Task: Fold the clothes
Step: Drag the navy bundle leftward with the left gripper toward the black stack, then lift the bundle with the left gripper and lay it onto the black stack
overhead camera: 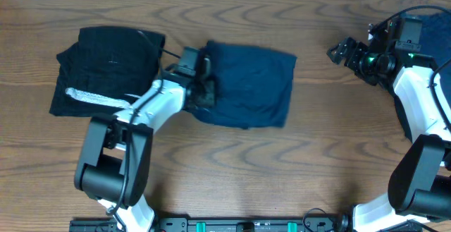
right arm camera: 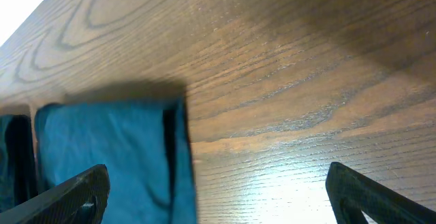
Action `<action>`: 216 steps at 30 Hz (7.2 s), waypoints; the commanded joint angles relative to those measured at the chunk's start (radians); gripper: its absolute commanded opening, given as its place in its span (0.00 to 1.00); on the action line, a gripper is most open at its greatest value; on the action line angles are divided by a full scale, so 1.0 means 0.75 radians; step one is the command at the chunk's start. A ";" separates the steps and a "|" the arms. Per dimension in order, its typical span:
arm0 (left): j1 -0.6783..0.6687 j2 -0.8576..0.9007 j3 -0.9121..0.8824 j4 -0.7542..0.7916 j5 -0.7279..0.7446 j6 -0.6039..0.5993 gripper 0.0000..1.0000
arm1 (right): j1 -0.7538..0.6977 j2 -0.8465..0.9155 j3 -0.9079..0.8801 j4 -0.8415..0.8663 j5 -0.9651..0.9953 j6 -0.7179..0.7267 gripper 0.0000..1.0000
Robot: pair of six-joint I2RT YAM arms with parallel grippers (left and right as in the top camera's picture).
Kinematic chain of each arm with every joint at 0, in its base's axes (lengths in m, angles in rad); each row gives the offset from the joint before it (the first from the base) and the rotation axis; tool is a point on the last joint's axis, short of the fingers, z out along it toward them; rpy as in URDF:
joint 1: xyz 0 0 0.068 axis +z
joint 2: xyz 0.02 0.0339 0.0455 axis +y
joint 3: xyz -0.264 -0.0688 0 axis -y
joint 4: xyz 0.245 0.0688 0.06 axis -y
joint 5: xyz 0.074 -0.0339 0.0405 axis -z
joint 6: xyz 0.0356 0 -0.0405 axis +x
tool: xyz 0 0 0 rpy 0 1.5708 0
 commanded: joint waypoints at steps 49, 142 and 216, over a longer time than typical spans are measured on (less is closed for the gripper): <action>0.202 0.150 0.175 -0.084 0.010 0.631 0.98 | -0.004 0.008 -0.003 -0.002 -0.001 -0.001 0.99; 0.132 0.056 0.211 -0.317 0.066 0.319 0.93 | -0.004 0.008 -0.003 -0.002 -0.001 -0.001 0.99; 0.215 -0.371 0.248 -0.201 -0.310 0.372 0.06 | -0.003 0.008 -0.003 -0.002 -0.001 -0.001 0.99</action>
